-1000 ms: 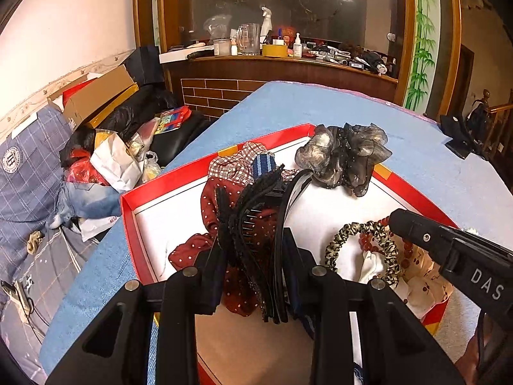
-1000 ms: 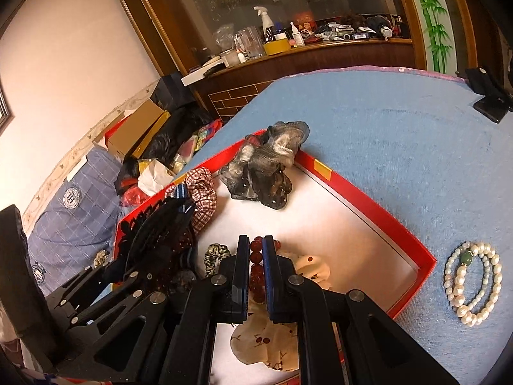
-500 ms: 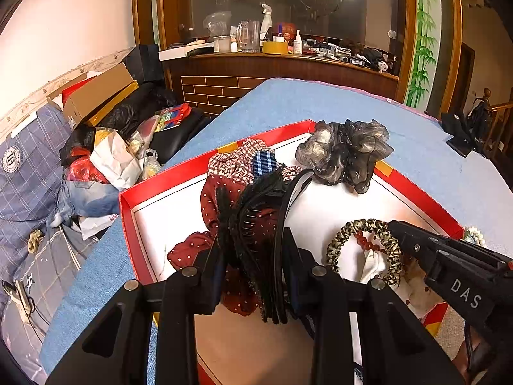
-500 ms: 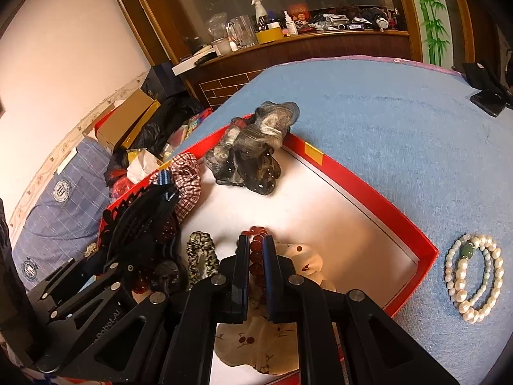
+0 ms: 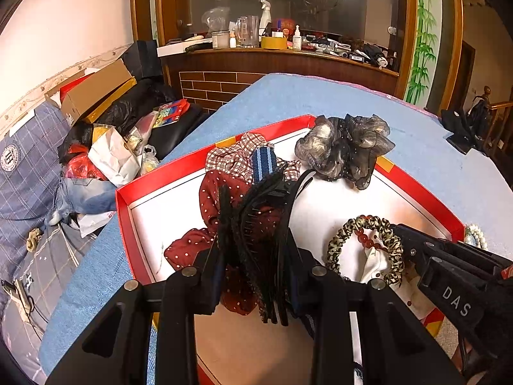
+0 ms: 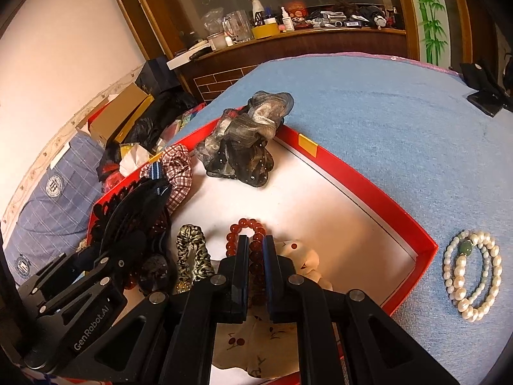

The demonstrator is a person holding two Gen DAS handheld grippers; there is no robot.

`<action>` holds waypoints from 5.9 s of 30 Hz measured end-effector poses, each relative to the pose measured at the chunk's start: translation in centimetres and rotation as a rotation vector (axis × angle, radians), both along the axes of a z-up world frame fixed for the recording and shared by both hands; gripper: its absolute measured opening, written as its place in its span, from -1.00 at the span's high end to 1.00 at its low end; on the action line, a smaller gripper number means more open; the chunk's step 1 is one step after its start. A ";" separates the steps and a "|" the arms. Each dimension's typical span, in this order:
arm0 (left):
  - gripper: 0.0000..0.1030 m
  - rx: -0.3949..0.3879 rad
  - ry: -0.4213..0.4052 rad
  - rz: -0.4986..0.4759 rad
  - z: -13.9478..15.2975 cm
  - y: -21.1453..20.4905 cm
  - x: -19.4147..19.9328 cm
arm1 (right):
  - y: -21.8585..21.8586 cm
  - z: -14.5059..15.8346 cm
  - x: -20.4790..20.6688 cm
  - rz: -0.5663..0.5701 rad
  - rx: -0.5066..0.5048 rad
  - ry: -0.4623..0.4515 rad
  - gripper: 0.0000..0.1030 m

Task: Organize jewelry
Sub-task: 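Carry the claw clip and red bracelet into the red box, open both grippers, then grasp the pearl bracelet with the green bead using the right gripper, then grasp the cream bead bracelet with the left gripper, then carry both bracelets over the red box and open both grippers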

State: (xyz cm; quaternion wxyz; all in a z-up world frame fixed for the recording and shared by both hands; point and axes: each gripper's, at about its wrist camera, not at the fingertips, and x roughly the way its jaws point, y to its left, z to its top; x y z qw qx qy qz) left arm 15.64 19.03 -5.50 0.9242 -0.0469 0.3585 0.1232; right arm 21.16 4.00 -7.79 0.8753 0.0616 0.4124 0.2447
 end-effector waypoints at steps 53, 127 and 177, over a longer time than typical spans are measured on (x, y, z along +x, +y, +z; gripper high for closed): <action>-0.02 0.135 -0.022 -0.198 3.7 -10.6 -1.9 | -19.6 -0.2 1.2 -0.232 -0.027 0.100 0.61; 1.00 -0.073 0.158 -0.637 -0.5 -26.4 9.2 | -27.5 6.3 -2.1 -0.480 0.228 -0.171 0.81; 0.90 -0.067 -0.042 -0.622 6.4 -22.8 2.4 | -25.9 7.1 -3.4 -0.392 0.266 -0.189 0.81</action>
